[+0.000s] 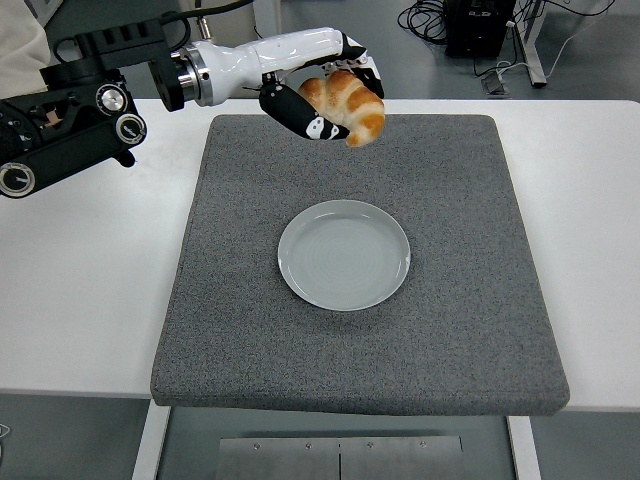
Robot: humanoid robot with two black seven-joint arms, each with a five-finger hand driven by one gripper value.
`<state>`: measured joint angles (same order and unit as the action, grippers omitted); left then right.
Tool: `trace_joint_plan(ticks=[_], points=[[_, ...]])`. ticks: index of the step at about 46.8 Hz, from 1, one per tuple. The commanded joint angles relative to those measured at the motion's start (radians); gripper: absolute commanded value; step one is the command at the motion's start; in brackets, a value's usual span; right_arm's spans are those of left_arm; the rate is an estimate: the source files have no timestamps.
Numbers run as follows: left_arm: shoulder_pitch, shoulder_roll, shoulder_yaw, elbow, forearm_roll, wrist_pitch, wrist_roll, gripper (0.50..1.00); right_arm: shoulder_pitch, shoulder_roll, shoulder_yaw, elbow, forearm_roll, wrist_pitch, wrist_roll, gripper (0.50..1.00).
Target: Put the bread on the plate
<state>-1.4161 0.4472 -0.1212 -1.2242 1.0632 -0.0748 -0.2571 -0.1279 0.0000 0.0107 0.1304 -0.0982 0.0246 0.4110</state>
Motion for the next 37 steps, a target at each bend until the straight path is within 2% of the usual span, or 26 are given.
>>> trace_joint_plan(ticks=[1, 8, 20, 26, 37], points=[[0.002, -0.031, 0.003, 0.0, 0.023, 0.004, 0.009, 0.5, -0.001, 0.0, 0.0, 0.0, 0.0, 0.0, 0.0, 1.0], [0.002, -0.091, 0.038, 0.006, 0.057, 0.009, 0.024, 0.5, -0.001, 0.0, 0.0, 0.0, 0.0, 0.0, 0.0, 1.0], [0.005, -0.179, 0.178, 0.064, 0.057, 0.085, 0.026, 0.5, -0.001, 0.0, 0.0, 0.0, 0.0, 0.0, 0.0, 1.0], [0.025, -0.182, 0.218, 0.08, 0.055, 0.119, 0.024, 0.5, -0.001, 0.0, 0.0, 0.0, 0.0, 0.0, 0.0, 1.0], [0.077, -0.185, 0.225, 0.115, 0.057, 0.132, 0.021, 0.5, 0.001, 0.0, 0.0, 0.0, 0.0, 0.0, 0.0, 1.0]])
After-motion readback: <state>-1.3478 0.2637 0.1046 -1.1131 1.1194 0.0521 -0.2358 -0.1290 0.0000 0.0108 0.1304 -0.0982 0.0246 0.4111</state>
